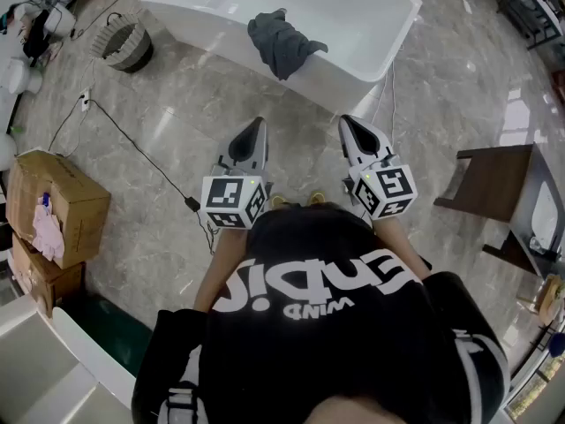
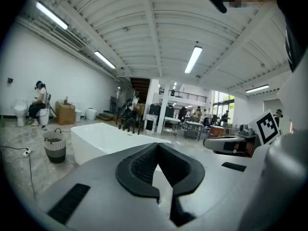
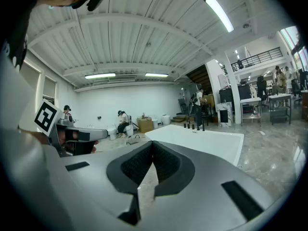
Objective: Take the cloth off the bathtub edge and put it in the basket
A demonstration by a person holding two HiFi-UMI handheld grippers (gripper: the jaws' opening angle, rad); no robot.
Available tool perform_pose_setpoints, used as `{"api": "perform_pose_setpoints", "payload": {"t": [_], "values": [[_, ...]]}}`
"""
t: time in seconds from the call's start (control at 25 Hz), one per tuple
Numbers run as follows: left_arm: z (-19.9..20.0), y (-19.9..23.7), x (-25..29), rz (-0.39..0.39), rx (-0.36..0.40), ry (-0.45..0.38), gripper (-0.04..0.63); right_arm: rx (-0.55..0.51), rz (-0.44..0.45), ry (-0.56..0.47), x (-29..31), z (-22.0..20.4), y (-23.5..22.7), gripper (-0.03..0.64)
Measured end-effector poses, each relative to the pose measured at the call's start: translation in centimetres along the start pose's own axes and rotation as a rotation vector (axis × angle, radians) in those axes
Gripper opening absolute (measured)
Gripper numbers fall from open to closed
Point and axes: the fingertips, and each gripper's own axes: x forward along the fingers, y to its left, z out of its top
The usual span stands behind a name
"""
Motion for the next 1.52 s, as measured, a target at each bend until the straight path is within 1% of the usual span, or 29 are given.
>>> {"api": "perform_pose_setpoints", "payload": {"t": [0.16,0.32,0.48,0.6,0.72,0.92,1.04,1.24,1.52], "values": [[0.2,0.6,-0.2,-0.002,0.003,-0.003,0.012,0.005,-0.002,0.001,0.5,-0.2,0.4,0.014],[0.6,1.5,-0.5,-0.005,0.004,-0.005,0.012,0.023,0.016,-0.013,1.1,0.0,1.3,0.014],[0.1,2.6,-1.3,-0.014,0.009,-0.002,0.012,0.005,0.029,-0.024,1.2,-0.3,2.7,0.014],[-0.5,3.7,-1.4,-0.026,0.008,0.005,0.012,0.004,0.006,-0.024,1.5,-1.1,3.0,0.014],[-0.5,4.5,-1.3,-0.038,0.007,0.007,0.012,0.015,-0.027,-0.002,2.0,-1.9,2.9,0.014],[-0.1,5.7,-0.7,-0.055,0.021,0.003,0.012,0.024,-0.048,-0.018,3.2,-1.4,3.0,0.014],[0.0,6.9,0.0,-0.055,0.019,-0.004,0.012,0.025,-0.042,-0.023,4.6,-1.2,2.9,0.014],[0.2,9.3,2.5,-0.041,0.01,-0.003,0.012,0.022,-0.024,-0.018,8.2,-1.1,1.8,0.014],[2.1,12.7,9.3,-0.036,0.018,-0.004,0.012,0.03,0.009,-0.037,15.4,0.7,-2.0,0.014]]}}
